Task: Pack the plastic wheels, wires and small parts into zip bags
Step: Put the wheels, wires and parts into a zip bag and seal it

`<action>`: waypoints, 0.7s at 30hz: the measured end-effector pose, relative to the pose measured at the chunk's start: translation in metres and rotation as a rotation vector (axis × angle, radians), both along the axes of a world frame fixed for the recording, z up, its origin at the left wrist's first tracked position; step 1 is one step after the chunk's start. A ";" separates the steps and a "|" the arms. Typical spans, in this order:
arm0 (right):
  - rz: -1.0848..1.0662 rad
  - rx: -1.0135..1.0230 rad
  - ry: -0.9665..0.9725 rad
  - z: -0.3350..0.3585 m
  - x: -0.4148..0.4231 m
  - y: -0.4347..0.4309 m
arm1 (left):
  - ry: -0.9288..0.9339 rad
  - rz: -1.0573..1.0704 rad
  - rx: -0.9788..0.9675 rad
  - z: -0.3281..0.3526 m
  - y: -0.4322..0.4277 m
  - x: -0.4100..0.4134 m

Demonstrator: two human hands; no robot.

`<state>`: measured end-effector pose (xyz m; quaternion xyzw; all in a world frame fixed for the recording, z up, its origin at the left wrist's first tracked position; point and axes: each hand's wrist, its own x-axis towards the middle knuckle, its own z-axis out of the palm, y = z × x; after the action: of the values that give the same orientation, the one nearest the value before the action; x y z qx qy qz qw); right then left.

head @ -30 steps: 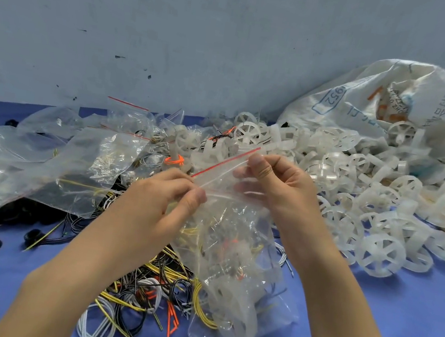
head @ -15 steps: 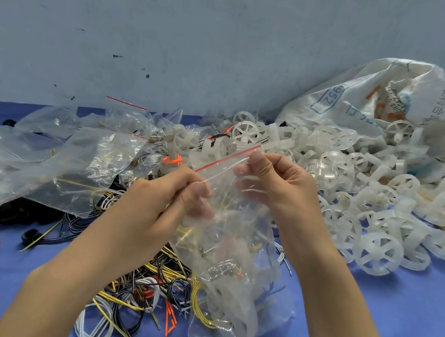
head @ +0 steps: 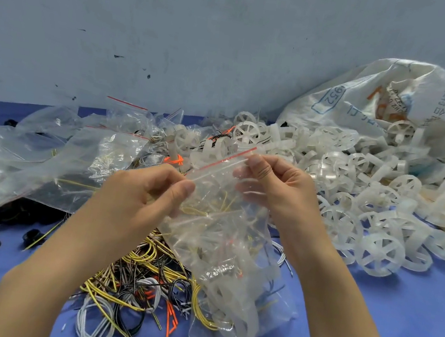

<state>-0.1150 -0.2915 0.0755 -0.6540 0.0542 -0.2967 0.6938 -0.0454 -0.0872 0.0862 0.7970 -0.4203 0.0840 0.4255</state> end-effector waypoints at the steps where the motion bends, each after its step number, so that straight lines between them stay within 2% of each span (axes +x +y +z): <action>1: -0.003 0.004 -0.001 0.000 0.000 0.000 | -0.003 0.022 -0.028 0.000 0.001 0.001; 8: -0.036 0.001 0.001 -0.001 0.000 -0.001 | 0.020 0.089 -0.077 0.004 0.003 0.001; 21: -0.035 0.013 0.027 -0.003 0.000 -0.004 | 0.084 0.062 -0.010 0.002 0.006 0.004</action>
<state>-0.1149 -0.2956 0.0730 -0.6523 0.0768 -0.2995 0.6920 -0.0411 -0.0811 0.0880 0.8104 -0.3768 0.0656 0.4438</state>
